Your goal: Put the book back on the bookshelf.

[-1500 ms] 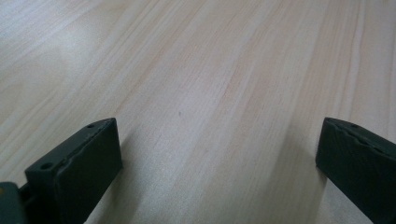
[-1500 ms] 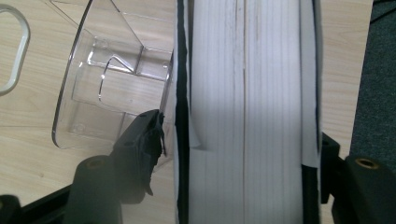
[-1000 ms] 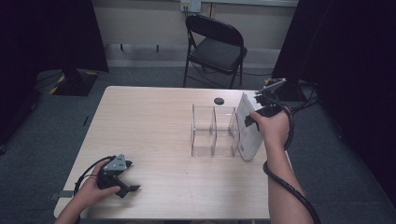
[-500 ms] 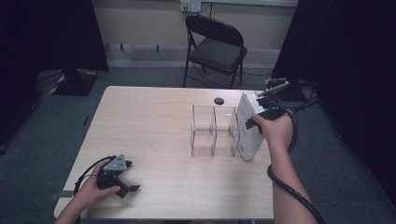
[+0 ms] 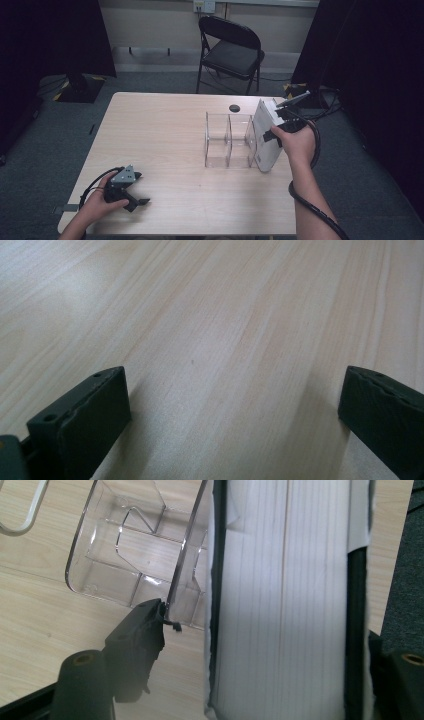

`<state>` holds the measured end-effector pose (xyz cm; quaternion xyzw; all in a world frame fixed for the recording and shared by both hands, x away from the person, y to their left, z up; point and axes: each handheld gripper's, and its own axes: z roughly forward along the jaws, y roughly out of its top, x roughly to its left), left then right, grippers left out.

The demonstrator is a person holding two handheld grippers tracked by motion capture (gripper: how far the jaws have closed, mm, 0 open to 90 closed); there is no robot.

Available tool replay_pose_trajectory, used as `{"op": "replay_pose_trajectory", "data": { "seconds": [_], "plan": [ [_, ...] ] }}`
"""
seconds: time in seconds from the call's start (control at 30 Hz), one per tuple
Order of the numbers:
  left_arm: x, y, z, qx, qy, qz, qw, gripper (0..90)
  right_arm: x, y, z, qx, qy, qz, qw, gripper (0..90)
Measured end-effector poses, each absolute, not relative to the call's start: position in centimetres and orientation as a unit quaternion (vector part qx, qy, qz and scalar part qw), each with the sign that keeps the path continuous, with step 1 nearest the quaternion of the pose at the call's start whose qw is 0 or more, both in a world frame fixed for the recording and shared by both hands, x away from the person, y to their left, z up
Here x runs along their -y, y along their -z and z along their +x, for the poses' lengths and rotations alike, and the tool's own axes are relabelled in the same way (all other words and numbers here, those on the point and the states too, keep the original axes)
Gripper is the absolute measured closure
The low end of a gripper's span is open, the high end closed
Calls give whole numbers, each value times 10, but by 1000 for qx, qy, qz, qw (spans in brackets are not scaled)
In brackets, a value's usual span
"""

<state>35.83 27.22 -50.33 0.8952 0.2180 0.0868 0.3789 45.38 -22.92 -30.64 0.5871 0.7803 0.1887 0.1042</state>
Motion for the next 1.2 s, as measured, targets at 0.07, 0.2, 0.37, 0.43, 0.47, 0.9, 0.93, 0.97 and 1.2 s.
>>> {"op": "replay_pose_trajectory", "data": {
  "seconds": [0.07, 0.2, 0.37, 0.43, 0.47, 0.9, 0.93, 0.97, 1.2],
  "plan": [
    [-272, 503, 358, -218, -87, 895, 379, 0, 230, 307, 453, -781, -188, 586, 103, 258],
    [-272, 503, 358, -218, -87, 895, 379, 0, 231, 309, 451, -781, -187, 587, 101, 258],
    [-272, 503, 358, -220, -86, 894, 381, 0, 234, 309, 449, -781, -186, 587, 103, 255],
    [-272, 503, 358, -220, -86, 894, 380, 0, 234, 309, 448, -780, -187, 589, 102, 254],
    [-272, 503, 358, -220, -86, 894, 381, 0, 234, 310, 447, -780, -188, 588, 101, 253],
    [-272, 503, 358, -220, -86, 894, 381, 0, 243, 308, 436, -782, -198, 582, 100, 251],
    [-272, 503, 358, -220, -86, 894, 381, 0, 243, 308, 435, -783, -200, 580, 99, 251],
    [-272, 503, 358, -218, -87, 895, 379, 0, 243, 307, 434, -782, -201, 582, 99, 251],
    [-272, 503, 358, -218, -87, 895, 379, 0, 239, 311, 429, -791, -201, 570, 95, 239]
  ]
}}
